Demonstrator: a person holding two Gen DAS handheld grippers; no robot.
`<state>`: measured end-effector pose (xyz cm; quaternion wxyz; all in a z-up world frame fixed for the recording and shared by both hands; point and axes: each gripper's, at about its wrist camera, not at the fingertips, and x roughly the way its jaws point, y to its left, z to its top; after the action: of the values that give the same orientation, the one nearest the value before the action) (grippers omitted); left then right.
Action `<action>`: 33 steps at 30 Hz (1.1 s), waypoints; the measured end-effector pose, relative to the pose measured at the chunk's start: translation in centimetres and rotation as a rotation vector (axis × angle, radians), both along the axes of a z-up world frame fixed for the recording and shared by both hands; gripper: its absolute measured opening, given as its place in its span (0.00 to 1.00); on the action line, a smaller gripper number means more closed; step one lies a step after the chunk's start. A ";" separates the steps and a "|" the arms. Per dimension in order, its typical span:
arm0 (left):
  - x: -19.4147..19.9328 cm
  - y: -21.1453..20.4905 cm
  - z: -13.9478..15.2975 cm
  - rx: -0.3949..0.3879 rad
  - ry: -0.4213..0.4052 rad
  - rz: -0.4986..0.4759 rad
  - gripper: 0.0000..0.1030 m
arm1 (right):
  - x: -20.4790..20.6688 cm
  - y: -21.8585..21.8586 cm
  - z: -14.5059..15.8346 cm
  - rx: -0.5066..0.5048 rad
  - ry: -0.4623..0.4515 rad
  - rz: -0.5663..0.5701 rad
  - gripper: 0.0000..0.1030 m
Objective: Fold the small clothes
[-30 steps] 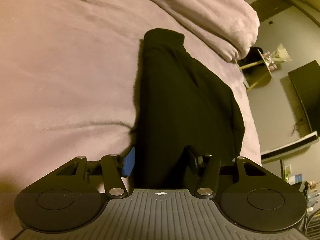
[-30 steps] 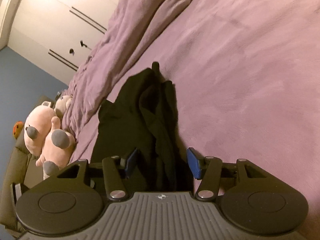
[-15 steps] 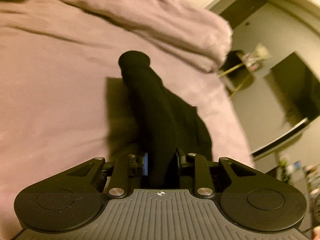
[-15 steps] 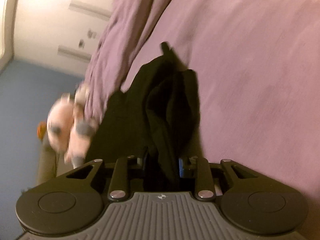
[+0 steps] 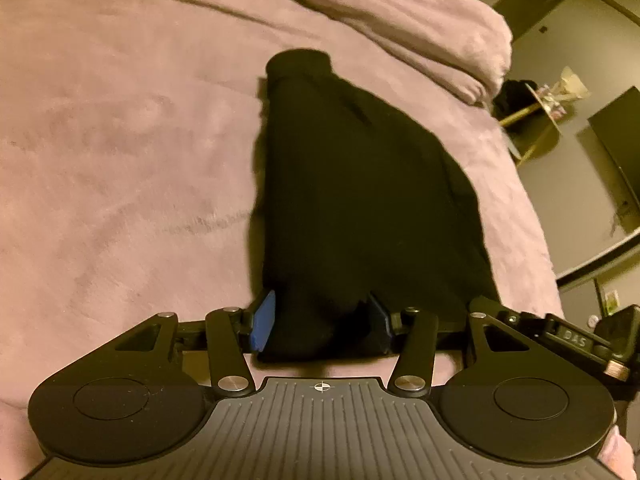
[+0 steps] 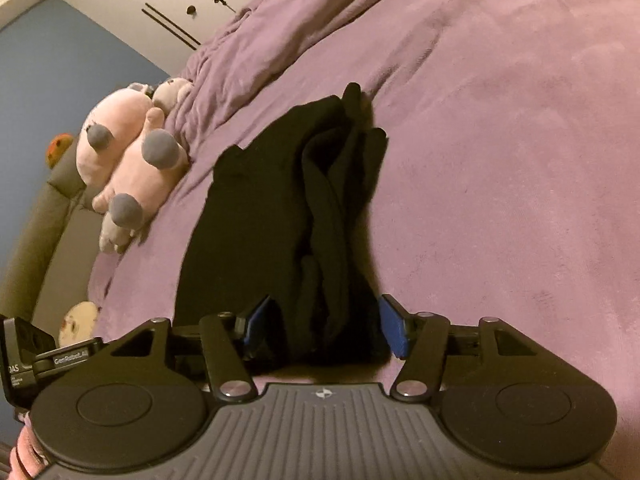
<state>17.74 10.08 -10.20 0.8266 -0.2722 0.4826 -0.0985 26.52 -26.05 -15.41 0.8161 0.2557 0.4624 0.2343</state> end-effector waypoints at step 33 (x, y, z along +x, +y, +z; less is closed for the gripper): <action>-3.7 -2.2 3.7 0.359 0.004 0.020 0.59 | -6.2 4.2 4.6 -0.399 -0.130 -0.024 0.34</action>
<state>14.02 7.87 -6.46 0.8619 -0.1251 0.4914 -0.0020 20.34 -21.87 -10.83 0.8814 0.0788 0.4427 0.1446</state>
